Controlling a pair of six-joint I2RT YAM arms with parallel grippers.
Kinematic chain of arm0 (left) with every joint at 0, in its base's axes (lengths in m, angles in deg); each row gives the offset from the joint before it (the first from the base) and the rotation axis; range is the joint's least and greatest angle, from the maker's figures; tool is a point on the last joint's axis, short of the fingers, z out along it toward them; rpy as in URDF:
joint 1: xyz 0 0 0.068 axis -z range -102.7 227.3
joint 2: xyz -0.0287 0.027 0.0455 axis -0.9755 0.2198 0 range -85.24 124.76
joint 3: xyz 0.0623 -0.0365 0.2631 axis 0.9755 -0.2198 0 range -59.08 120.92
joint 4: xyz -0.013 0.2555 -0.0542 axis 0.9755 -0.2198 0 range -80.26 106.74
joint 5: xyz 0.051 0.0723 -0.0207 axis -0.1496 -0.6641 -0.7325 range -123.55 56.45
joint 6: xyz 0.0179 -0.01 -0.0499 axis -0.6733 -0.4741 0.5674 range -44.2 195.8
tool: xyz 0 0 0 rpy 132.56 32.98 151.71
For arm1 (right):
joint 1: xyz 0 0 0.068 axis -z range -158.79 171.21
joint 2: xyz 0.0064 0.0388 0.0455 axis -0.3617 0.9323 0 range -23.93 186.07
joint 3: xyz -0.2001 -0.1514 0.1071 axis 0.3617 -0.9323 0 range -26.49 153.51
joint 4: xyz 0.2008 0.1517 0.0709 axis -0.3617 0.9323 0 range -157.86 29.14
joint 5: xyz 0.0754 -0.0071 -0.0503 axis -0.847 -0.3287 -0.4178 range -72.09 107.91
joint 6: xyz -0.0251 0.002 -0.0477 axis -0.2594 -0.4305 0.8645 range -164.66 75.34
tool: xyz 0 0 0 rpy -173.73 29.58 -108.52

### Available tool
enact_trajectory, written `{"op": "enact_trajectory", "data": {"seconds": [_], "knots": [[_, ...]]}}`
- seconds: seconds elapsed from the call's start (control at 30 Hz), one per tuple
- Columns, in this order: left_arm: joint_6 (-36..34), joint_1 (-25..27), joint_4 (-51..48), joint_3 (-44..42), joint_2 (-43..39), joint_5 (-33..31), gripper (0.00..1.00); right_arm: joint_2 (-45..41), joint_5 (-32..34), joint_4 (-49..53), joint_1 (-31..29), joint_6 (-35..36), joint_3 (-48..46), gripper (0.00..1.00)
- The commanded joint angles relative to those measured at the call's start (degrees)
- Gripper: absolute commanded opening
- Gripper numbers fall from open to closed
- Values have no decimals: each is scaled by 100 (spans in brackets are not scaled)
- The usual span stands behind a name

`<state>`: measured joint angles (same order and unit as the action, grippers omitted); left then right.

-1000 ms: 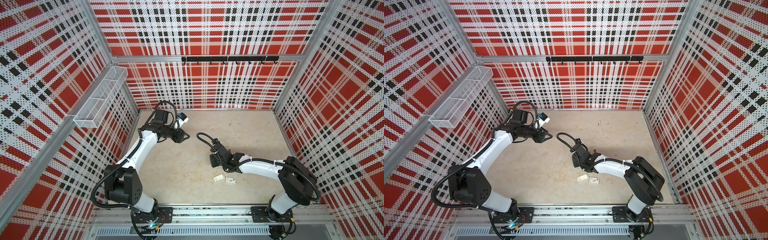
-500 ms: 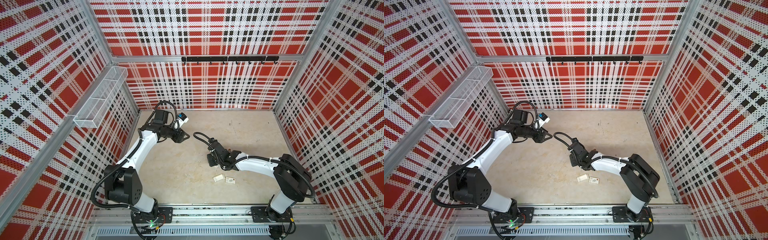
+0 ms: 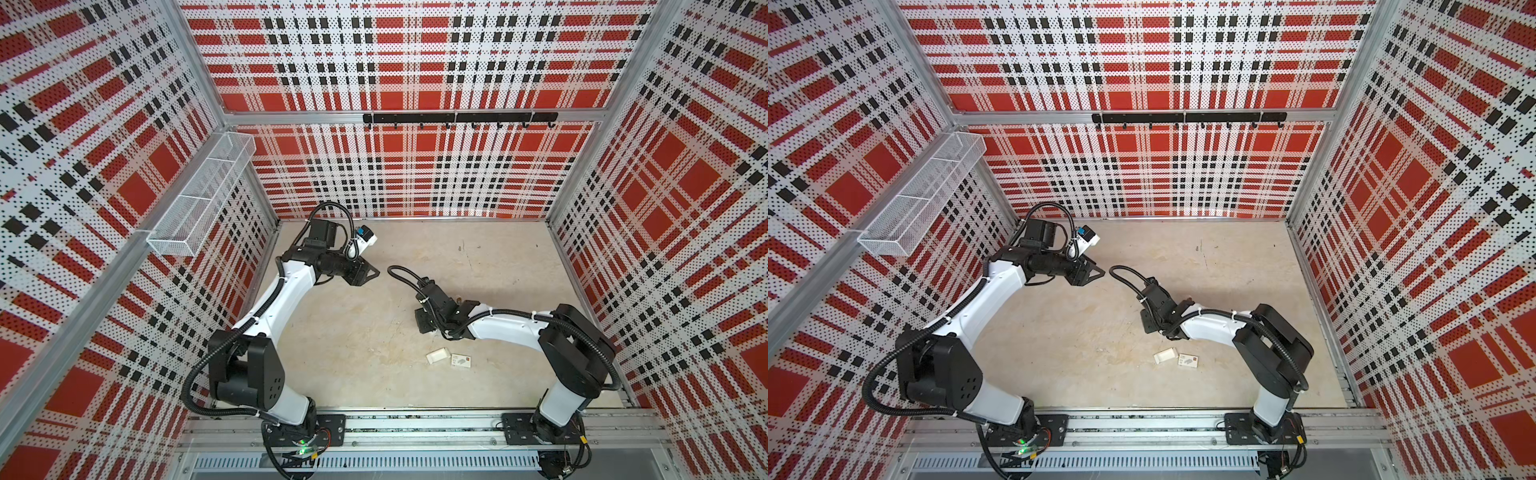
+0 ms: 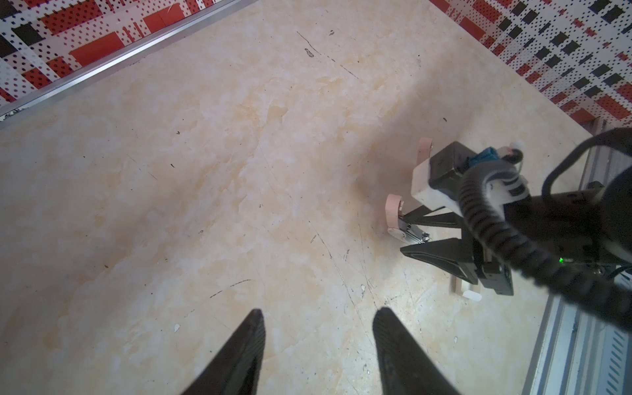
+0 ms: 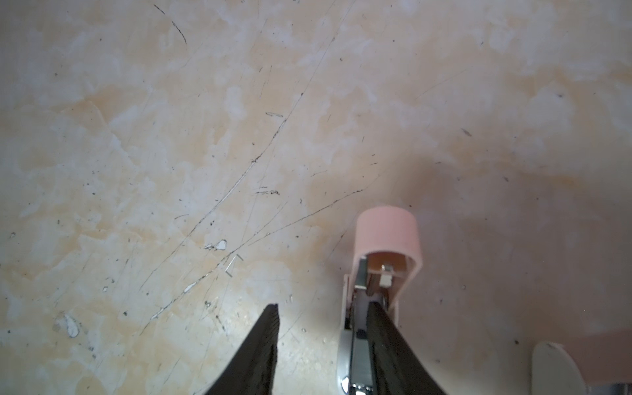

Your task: Load the staples into the stapler

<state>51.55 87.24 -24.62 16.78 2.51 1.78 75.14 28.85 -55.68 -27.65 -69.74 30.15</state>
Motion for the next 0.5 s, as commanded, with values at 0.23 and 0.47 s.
{"op": "enact_trajectory", "data": {"seconds": [0.23, 0.47], "knots": [[8, -26, 50, 17, -83, 18, 56, 189, -13, -229, 26, -14, -126, 45], [0, -26, 50, 5, -107, 9, 56, 73, -189, -269, 31, -215, -275, 45]]}}
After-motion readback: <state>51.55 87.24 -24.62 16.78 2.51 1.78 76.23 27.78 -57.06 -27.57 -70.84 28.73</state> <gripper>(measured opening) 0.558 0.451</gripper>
